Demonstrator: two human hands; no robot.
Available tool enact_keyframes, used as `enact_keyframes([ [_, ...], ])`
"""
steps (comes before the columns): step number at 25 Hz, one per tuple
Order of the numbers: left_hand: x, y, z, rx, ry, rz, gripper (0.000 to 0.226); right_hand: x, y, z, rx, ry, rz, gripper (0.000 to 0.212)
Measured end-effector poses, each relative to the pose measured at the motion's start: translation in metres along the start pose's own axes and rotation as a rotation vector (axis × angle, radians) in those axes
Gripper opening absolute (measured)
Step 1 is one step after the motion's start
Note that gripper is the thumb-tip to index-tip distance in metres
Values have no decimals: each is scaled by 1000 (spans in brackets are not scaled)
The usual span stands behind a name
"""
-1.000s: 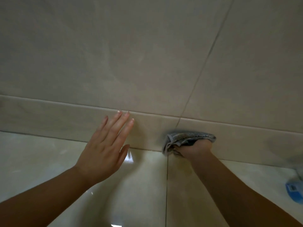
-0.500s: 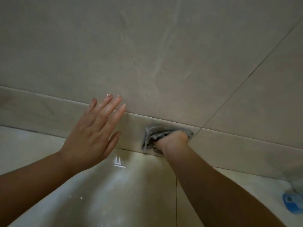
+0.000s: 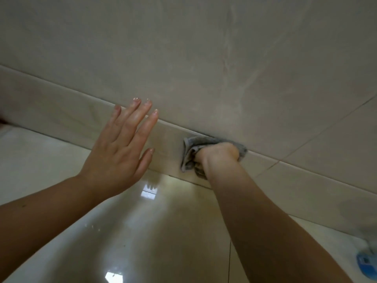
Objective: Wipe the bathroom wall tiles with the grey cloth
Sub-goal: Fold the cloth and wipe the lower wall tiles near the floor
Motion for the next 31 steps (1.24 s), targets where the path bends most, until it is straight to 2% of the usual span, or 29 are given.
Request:
enact_keyframes([
  [1, 2, -5, 1, -3, -3, 16, 68, -6, 15, 6, -83, 15, -19, 22],
  [3, 7, -14, 1, 0, -8, 34, 68, 0, 31, 2, -392, -94, -172, 55],
  [4, 11, -19, 1, -3, -7, 43, 68, -2, 25, 4, -471, -88, -155, 57],
  [6, 18, -30, -2, -20, -17, 58, 69, 2, -3, 18, -601, 40, 6, 47],
  [7, 21, -35, -4, -26, -29, 70, 69, 10, -19, 26, -613, 88, 151, 42],
  [8, 23, -39, -6, -30, -40, 86, 69, 18, -35, 34, -536, 147, 369, 48],
  [11, 24, -48, -6, -28, -45, 131, 68, 51, -39, 14, 222, 282, 1046, 68],
  [13, 23, -51, -4, -27, -40, 128, 68, 48, -16, 0, 653, 305, 1408, 62],
  [14, 25, -54, -3, -33, -38, 127, 68, 43, -4, -7, 897, 264, 1562, 56],
  [16, 30, -61, -2, -43, -40, 128, 68, 15, 21, -9, 1457, 25, 1842, 54],
  [17, 34, -66, -2, -48, -46, 127, 69, -2, 35, -4, 1711, -195, 1965, 63],
  [18, 37, -70, -2, -51, -52, 124, 69, -14, 41, 7, 1884, -429, 2010, 72],
  [19, 40, -76, -2, -53, -57, 121, 69, -18, 39, 16, 1953, -601, 2046, 79],
  [20, 43, -81, -1, -56, -61, 117, 68, -10, 31, 16, 1977, -675, 2100, 83],
  [22, 49, -91, -2, -64, -69, 124, 67, 19, 13, -7, 1986, -680, 2278, 79],
  [24, 52, -101, -4, -77, -71, 169, 68, 61, 15, -56, 2000, -554, 2478, 70],
  [26, 52, -109, -6, -77, -58, 218, 68, 72, 51, -91, 2099, -271, 2775, 67],
  [27, 53, -113, -7, -79, -50, 244, 68, 54, 73, -95, 2222, -229, 2794, 68],
  [28, 56, -115, -8, -76, -46, 279, 68, 27, 90, -87, 2398, -297, 2688, 72],
  [29, 63, -117, -10, -66, -47, 327, 67, 1, 93, -76, 2545, -403, 2478, 76],
  [30, 70, -119, -13, -53, -51, 379, 66, -8, 90, -68, 2557, -542, 2364, 74],
  [31, 78, -120, -16, -40, -61, 422, 65, 1, 79, -66, 2429, -625, 2402, 71],
])
Point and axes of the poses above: each hand's wrist, its own x-axis away from the middle knuckle, its own z-axis out of the back of the hand, y = z × x, the point moved 8 cm from there along -x, towards the middle knuckle, and after that the axes turned 10 degrees about -x, right-handed, at the moved point
